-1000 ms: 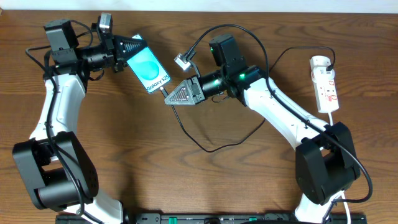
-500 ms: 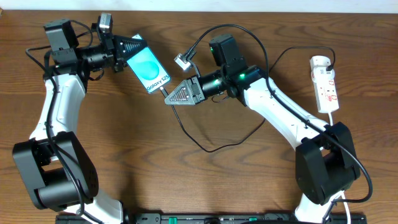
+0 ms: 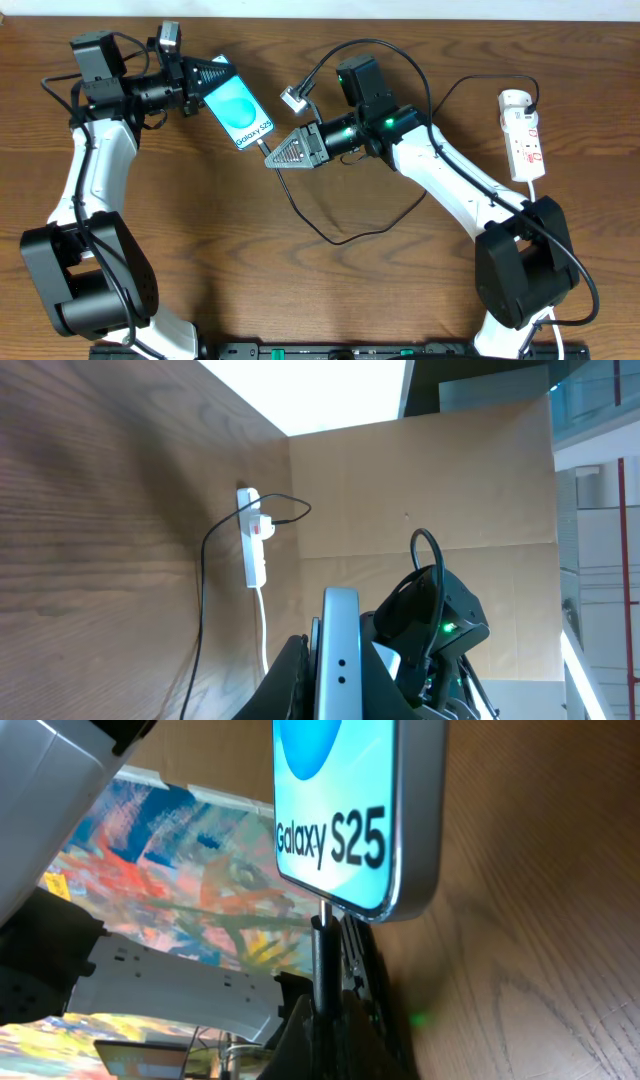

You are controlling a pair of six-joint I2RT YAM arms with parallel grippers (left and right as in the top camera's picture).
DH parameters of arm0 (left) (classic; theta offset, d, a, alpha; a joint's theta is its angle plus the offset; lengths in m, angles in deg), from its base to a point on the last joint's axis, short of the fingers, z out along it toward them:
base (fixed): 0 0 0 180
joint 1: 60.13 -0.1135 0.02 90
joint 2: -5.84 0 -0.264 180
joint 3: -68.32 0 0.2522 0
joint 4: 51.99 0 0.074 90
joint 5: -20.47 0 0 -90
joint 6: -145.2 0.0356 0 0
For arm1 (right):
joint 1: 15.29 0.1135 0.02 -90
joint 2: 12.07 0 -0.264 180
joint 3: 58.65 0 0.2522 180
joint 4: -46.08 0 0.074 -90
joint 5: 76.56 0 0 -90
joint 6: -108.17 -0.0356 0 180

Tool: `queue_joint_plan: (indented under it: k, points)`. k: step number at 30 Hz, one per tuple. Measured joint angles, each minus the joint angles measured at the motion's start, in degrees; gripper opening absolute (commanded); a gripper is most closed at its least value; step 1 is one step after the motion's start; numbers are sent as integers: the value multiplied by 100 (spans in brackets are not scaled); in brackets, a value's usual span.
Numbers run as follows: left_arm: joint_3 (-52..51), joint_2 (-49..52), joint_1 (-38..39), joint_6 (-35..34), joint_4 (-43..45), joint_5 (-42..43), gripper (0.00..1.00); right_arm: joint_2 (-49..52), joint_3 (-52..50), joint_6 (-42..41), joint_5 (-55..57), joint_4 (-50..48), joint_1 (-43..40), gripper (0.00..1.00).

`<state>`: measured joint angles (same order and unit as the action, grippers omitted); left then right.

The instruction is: Plug charger to phone and switch on socket

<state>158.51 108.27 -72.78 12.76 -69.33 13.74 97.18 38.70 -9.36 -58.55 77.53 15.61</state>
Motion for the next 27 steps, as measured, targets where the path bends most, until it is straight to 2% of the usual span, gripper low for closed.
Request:
queue_joint_plan:
  k: [27]
  points:
    - [0, 0, -13, -22, 22, -72, 7, 0, 0, -269, 107, -140, 24, 1]
